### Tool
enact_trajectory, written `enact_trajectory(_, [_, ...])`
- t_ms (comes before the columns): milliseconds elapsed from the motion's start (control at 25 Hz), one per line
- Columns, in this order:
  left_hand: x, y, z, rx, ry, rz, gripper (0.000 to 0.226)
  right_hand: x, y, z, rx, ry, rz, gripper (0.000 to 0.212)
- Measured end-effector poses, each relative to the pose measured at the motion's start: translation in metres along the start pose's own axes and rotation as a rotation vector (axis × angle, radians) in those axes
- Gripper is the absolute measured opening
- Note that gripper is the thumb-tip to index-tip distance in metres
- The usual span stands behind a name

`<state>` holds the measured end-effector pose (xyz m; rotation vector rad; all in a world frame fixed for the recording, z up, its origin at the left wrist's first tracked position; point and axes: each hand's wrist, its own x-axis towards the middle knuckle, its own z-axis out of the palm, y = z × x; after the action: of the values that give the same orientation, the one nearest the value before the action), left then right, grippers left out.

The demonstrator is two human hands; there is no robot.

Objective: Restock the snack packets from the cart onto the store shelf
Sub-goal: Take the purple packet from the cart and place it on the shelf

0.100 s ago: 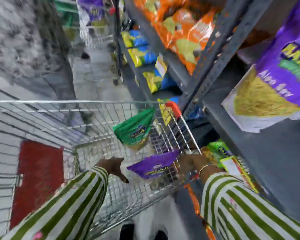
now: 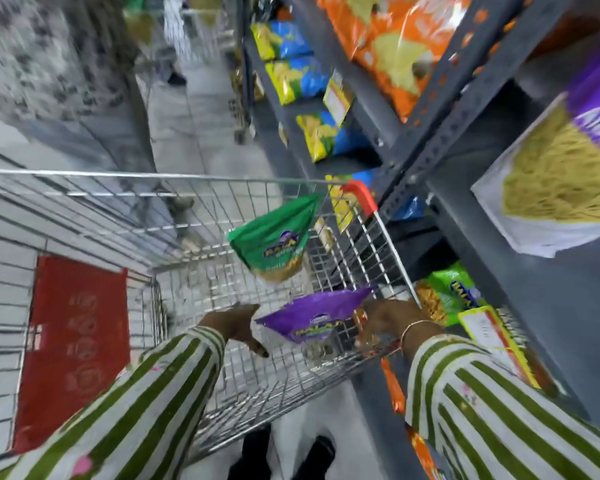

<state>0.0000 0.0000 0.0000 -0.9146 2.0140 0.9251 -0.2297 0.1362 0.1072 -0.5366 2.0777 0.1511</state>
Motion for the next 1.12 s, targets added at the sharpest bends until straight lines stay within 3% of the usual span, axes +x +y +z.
enact_trajectory(120, [0.012, 0.018, 0.022, -0.177, -0.02, 0.12, 0.107, 0.042, -0.005, 0.009, -0.312, -0.125, -0.069, 0.061])
enact_trajectory(240, [0.019, 0.012, 0.038, -0.583, 0.067, -0.088, 0.114, 0.073, -0.003, 0.019, -0.367, -0.105, -0.147, 0.058])
enact_trajectory(320, [0.021, 0.013, 0.032, -0.829, 0.121, -0.134, 0.098, 0.081, -0.012, 0.019, -0.221, -0.089, -0.202, 0.05])
enact_trajectory(440, [0.025, 0.025, 0.006, -0.834, 0.158, -0.014, 0.054, 0.093, -0.032, 0.022, 0.069, -0.167, -0.375, 0.053])
enact_trajectory(560, [0.031, 0.02, -0.003, -0.921, 0.211, 0.033, 0.049, 0.117, -0.031, 0.028, 0.249, -0.184, -0.42, 0.056])
enact_trajectory(680, [0.029, 0.021, 0.008, -1.041, 0.083, 0.052, 0.061, 0.115, -0.03, 0.038, 0.217, -0.282, -0.396, 0.071])
enact_trajectory(840, [0.039, 0.031, 0.03, -1.137, 0.202, 0.081, 0.037, 0.113, -0.028, 0.053, 0.204, -0.183, -0.367, 0.07])
enact_trajectory(960, [0.031, 0.033, 0.017, -1.168, 0.241, 0.186, 0.037, 0.103, -0.03, 0.051, 0.288, -0.13, -0.403, 0.077])
enact_trajectory(1040, [0.019, 0.031, -0.006, -1.152, 0.231, 0.229, 0.057, 0.09, -0.029, 0.042, 0.335, -0.101, -0.422, 0.081])
enact_trajectory(1120, [0.0, 0.034, -0.037, -1.079, 0.211, 0.322, 0.084, 0.064, -0.031, 0.027, 0.4, -0.038, -0.411, 0.072])
